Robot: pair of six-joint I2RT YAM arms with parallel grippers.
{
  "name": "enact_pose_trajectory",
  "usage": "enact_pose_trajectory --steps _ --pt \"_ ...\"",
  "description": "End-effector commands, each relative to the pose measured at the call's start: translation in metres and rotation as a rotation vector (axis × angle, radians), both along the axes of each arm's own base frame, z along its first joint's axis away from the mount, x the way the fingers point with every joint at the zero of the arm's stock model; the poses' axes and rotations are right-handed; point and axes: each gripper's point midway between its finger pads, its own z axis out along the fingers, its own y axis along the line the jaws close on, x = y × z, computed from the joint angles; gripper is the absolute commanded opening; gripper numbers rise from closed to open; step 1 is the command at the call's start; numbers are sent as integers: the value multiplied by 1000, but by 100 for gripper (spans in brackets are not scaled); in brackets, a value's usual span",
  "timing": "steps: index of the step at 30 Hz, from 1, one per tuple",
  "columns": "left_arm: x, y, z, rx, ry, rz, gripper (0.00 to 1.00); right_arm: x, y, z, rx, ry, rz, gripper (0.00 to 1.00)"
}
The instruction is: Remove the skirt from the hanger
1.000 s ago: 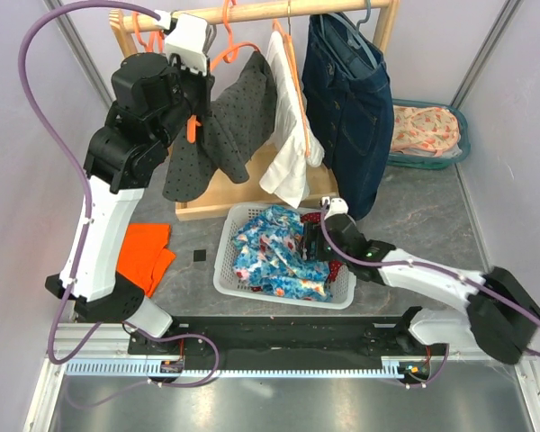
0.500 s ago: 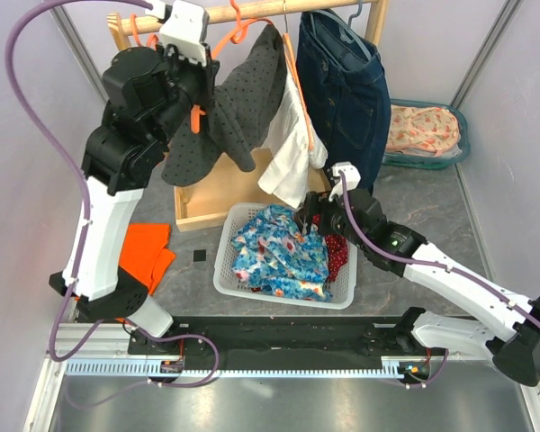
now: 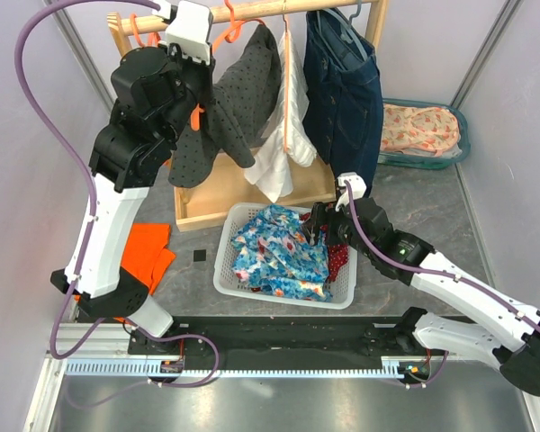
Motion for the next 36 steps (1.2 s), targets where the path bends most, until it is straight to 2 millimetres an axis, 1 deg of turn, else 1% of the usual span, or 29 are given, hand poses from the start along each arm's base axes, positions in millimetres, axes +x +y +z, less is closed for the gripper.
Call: enact_pose_trajectory --steps 1,3,5,6,7,9,10,12,13,15,17,18,19,20,21,22,23,25,26,27,28,29,30,31,32,33,34,35,36 --pt "-5 27 63 -81 -212 113 2 2 7 28 66 -35 9 86" --pt "2 23 61 -76 -213 120 2 0 6 30 74 -38 5 86" --pt "16 18 56 -54 -213 143 2 -1 4 31 77 -45 1 86" --pt "27 12 54 -44 -214 151 2 -1 2 30 73 -45 -4 86" --pt "31 12 53 -36 -213 166 2 -1 0 33 78 -52 -8 86" --pt "37 11 56 -22 -229 182 2 0 -3 31 67 -55 -24 86" --pt "47 6 51 -14 -225 186 2 1 -4 32 65 -58 -29 86" --pt "55 5 50 9 -235 203 2 2 -5 32 62 -61 -34 86" --pt "63 1 44 25 -230 206 2 2 -4 32 61 -60 -32 86" --pt "69 2 43 26 -233 216 2 3 -5 33 63 -63 -39 85" --pt "73 1 37 26 -215 220 2 3 -5 34 63 -66 -41 85" --pt "72 2 35 24 -207 213 2 3 -6 34 61 -68 -43 85" --pt "63 3 41 -7 -211 194 2 2 -6 31 56 -63 -42 85" --pt "62 1 33 -5 -191 181 2 3 -6 30 55 -63 -41 85" --pt "58 1 32 -11 -184 169 2 2 -7 29 54 -58 -41 85" --pt "58 -3 21 -8 -157 146 2 2 -6 28 54 -56 -38 85" --pt "47 3 29 -20 -169 137 2 1 -6 29 58 -58 -35 85" --pt "40 5 25 -20 -147 122 2 1 -4 32 69 -58 -30 85" --pt "31 9 21 -10 -116 116 2 0 -2 35 77 -60 -24 85" --pt "23 10 23 -16 -110 97 2 -1 1 41 94 -63 -3 85" --pt "18 10 18 -31 -88 82 2 -3 4 46 105 -67 15 86" --pt "0 19 26 -47 -94 69 2 -4 7 52 118 -74 32 87" --pt "-7 19 26 -62 -91 50 2 -5 11 67 145 -95 54 88" --pt "-11 19 19 -56 -75 41 2 -9 17 77 162 -106 94 89" --pt "-26 25 26 -71 -86 28 2 -11 21 86 172 -120 115 90" --pt "-30 26 24 -80 -74 20 2 -12 26 112 206 -161 136 91" --pt "-37 28 27 -90 -75 10 2 -14 30 127 214 -194 163 92" --pt "-43 27 24 -87 -54 -12 2 -19 41 135 207 -208 202 93" --pt "-51 28 28 -108 -58 -28 2 -23 45 171 236 -267 222 93"
